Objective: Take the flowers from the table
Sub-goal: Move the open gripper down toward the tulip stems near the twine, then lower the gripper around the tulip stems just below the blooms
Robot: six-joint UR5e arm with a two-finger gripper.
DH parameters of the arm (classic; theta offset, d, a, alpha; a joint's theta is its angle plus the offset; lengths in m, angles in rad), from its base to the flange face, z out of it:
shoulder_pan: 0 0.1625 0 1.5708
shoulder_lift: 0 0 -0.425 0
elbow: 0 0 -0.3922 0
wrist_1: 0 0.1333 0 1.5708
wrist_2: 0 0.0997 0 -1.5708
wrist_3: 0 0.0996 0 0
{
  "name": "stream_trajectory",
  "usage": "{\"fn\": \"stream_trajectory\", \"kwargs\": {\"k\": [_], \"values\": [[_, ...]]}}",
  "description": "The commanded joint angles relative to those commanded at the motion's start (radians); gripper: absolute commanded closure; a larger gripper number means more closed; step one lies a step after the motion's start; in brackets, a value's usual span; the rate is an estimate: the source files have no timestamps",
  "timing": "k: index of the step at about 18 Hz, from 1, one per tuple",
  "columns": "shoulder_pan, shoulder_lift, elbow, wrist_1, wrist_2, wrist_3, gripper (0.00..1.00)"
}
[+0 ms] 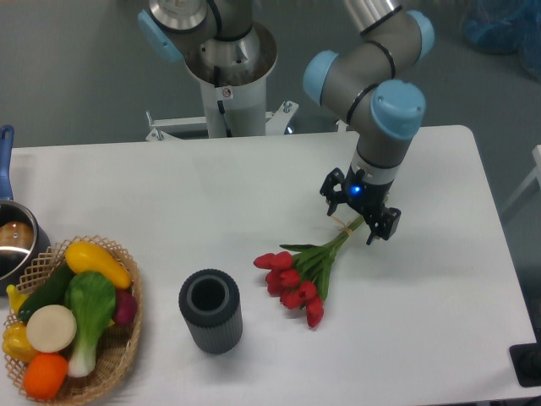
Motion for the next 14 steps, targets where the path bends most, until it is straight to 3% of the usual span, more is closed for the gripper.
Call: {"fn": "stream_trajectory", "kwargs": {"k": [5,14], "values": [[0.006,-0.034,0.002,-0.031,-0.011,0.002,0.0],[0.006,-0.054,-0.003,-0.031,-0.009,0.002,0.0]]}}
